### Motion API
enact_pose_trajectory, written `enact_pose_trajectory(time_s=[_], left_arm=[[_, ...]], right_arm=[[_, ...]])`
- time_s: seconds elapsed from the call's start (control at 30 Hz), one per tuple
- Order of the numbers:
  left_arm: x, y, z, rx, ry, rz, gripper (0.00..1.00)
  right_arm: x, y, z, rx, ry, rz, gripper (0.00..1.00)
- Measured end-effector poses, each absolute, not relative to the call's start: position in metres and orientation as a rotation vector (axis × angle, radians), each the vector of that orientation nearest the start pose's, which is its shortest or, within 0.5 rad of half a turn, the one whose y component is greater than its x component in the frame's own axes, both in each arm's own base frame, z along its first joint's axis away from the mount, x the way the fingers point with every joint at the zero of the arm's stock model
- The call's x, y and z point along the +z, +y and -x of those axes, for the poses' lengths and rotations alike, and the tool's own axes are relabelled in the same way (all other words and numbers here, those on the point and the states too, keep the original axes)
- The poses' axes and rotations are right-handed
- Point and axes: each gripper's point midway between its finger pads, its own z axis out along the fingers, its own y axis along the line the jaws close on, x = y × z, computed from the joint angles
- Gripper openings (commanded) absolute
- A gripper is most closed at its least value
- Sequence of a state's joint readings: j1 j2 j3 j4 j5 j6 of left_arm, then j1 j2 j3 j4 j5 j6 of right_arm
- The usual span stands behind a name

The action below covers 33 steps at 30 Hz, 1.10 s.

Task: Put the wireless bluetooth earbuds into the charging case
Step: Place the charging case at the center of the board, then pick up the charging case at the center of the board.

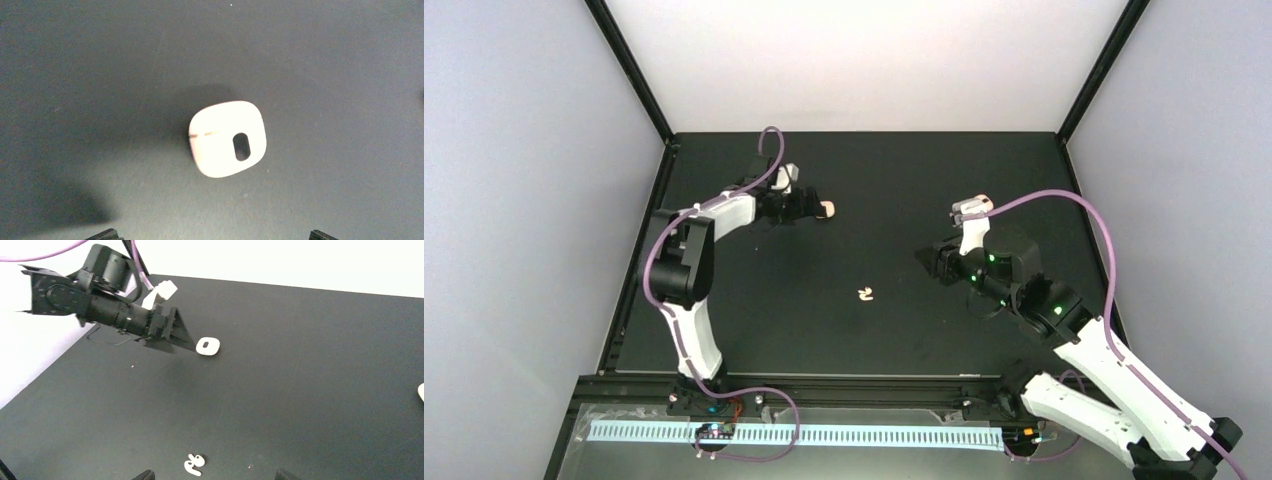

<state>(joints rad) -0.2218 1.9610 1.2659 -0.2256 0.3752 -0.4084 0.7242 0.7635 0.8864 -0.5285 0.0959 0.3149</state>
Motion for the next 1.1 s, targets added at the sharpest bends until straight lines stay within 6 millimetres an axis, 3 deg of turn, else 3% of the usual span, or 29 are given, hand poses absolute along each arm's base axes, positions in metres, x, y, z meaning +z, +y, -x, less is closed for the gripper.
enact_pose_trajectory(time_s=[0.1,0.2,0.3,0.4,0.47,0.53,0.57,0.67,0.87,0.97,1.1], left_arm=[[0.077,-0.158,-0.447,-0.696,2.529,0.089,0.99],[0.109,-0.153,-0.428,-0.67,2.468,0.076,0.99],[0.156,-0.152,-0.406,-0.621,2.354,0.038,0.99],[0.201,-0.152,-0.381,-0.598,2.23,0.006,0.99],[0.221,-0.146,-0.368,-0.583,2.157,0.012,0.99],[0.229,-0.138,-0.36,-0.568,2.111,0.032,0.99],[0.229,-0.135,-0.356,-0.565,2.094,0.04,0.99],[0.22,-0.132,-0.35,-0.557,2.101,0.05,0.99],[0.219,-0.137,-0.345,-0.6,2.111,0.034,0.99],[0.221,-0.14,-0.343,-0.626,2.11,0.025,0.99],[0.221,-0.144,-0.342,-0.655,2.114,0.018,0.99]], right_arm=[[0.286,0.184,-0.232,0.577,2.001,0.345,0.62],[0.279,0.193,-0.241,0.578,2.036,0.345,0.62],[0.258,0.205,-0.257,0.559,2.106,0.313,0.62],[0.234,0.204,-0.279,0.502,2.169,0.214,0.64],[0.224,0.187,-0.305,0.442,2.18,0.062,0.66],[0.218,0.165,-0.332,0.4,2.163,-0.094,0.75],[0.216,0.152,-0.347,0.381,2.143,-0.175,0.82],[0.202,0.111,-0.391,0.314,2.098,-0.38,0.9],[0.187,0.029,-0.486,0.205,2.059,-0.637,0.91],[0.18,-0.005,-0.516,0.159,2.051,-0.701,0.91],[0.161,-0.027,-0.54,0.126,2.076,-0.746,0.91]])
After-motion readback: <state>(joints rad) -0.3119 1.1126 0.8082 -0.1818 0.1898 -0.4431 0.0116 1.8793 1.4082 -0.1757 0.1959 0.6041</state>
